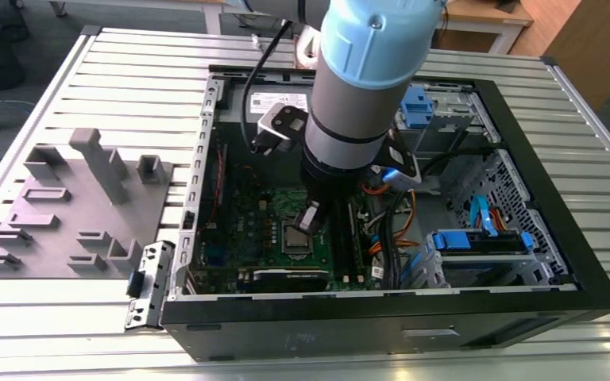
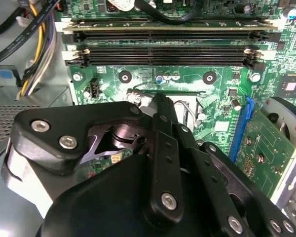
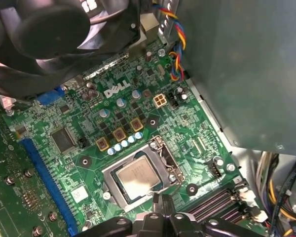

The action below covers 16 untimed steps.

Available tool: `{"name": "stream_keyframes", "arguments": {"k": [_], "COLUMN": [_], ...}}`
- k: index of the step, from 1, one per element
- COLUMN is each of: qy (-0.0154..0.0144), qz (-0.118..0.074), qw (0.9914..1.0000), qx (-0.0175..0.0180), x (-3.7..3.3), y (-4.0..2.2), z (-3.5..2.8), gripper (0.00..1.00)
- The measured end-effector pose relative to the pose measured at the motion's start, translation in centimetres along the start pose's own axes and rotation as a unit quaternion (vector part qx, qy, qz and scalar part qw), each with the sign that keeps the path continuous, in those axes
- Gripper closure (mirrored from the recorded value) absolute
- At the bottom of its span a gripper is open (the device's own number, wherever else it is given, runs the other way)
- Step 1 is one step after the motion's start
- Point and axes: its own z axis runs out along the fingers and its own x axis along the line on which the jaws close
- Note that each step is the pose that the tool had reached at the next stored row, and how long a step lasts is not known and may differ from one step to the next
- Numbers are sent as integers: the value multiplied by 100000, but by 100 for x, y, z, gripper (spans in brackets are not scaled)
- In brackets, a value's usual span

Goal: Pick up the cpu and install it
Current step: 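Install the first cpu locking lever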

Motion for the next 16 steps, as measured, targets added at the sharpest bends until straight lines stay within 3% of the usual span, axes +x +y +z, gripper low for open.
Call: {"name": "stream_keyframes", "arguments": {"k": [5, 16], "qy": [148, 1414], "qz": [10, 53], "qw": [100000, 99987], "qx": [95, 828], "x": [6, 27], "y": [10, 36], "z": [10, 58], "gripper": [89, 89]}}
